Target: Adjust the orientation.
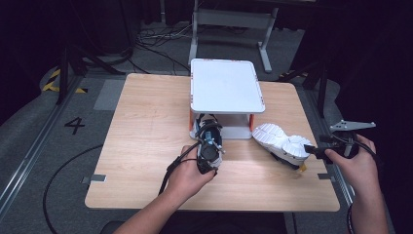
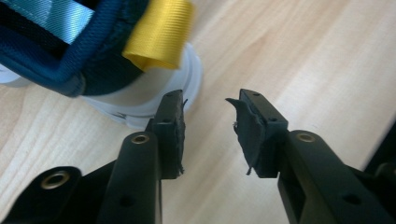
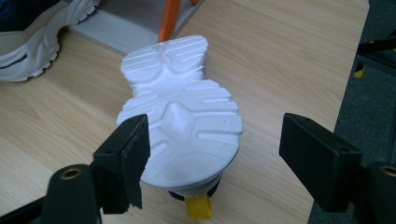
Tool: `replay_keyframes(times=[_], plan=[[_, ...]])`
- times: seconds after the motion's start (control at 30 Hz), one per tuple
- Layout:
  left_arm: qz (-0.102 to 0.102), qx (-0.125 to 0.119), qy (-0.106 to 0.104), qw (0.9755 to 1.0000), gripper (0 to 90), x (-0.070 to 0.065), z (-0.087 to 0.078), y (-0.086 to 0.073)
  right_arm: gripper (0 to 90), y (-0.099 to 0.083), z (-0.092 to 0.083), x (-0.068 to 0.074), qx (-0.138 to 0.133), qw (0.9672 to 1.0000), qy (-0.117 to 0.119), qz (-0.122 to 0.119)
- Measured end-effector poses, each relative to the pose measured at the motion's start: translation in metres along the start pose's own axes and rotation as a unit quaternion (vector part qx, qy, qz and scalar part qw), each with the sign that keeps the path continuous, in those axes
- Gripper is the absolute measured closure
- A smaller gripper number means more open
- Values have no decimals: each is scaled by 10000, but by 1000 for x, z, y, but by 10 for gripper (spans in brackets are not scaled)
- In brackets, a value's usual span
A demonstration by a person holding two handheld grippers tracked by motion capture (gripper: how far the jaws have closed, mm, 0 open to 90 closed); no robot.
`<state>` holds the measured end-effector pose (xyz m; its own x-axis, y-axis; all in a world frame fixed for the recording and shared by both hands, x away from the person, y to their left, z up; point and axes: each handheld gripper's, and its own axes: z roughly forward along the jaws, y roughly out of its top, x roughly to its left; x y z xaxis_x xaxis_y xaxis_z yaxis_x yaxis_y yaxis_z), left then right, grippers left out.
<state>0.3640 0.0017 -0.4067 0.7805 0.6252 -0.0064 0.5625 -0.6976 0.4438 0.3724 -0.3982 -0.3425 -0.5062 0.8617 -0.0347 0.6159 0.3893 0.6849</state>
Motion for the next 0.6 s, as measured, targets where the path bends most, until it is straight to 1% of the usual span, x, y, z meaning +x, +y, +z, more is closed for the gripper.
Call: replay_keyframes(times=[0.07,0.1,0.13,0.17,0.2,0.23,0.27,0.3,0.33,0.37,0.4,0.43,0.5,0.57,0.6], plan=[[-63,-2,150,9999,642,4,4,2,264,-1,2,-1,56,10000,-55,-4],[-131,7,113,9998,654,6,4,3,268,-1,3,-1,66,9999,-70,55],[-131,7,113,9998,673,6,4,3,268,-1,3,-1,66,9999,-70,55],[-218,-44,14,9998,681,9,5,4,270,-2,3,-2,33,9998,-136,124],[-226,-248,164,9993,688,11,3,5,270,-2,2,-2,11,9998,-129,139],[-198,-335,314,9988,693,12,2,6,270,-2,2,-3,-3,9998,-135,155],[-155,-458,659,9967,687,13,-1,7,270,-2,1,-3,-15,9998,-143,158],[-174,-498,751,9958,690,15,-1,9,270,-2,0,-3,-22,9997,-150,177],[-211,-469,790,9955,684,20,-1,11,270,-2,0,-3,-23,9997,-153,187],[-259,-439,820,9953,677,24,0,13,270,-2,0,-3,-22,9997,-159,192],[-304,-433,779,9956,692,28,0,15,270,-2,0,-3,-24,9997,-158,196],[-369,-432,741,9956,729,30,-2,16,270,-2,0,-3,-25,9997,-149,196],[-433,-417,654,9960,749,34,-4,20,270,-2,1,-3,-24,9997,-164,186],[-440,-452,673,9957,752,34,-5,21,270,-2,1,-3,-22,9997,-163,198],[-452,-561,695,9950,752,35,-6,21,270,-2,1,-3,-22,9997,-163,198]])
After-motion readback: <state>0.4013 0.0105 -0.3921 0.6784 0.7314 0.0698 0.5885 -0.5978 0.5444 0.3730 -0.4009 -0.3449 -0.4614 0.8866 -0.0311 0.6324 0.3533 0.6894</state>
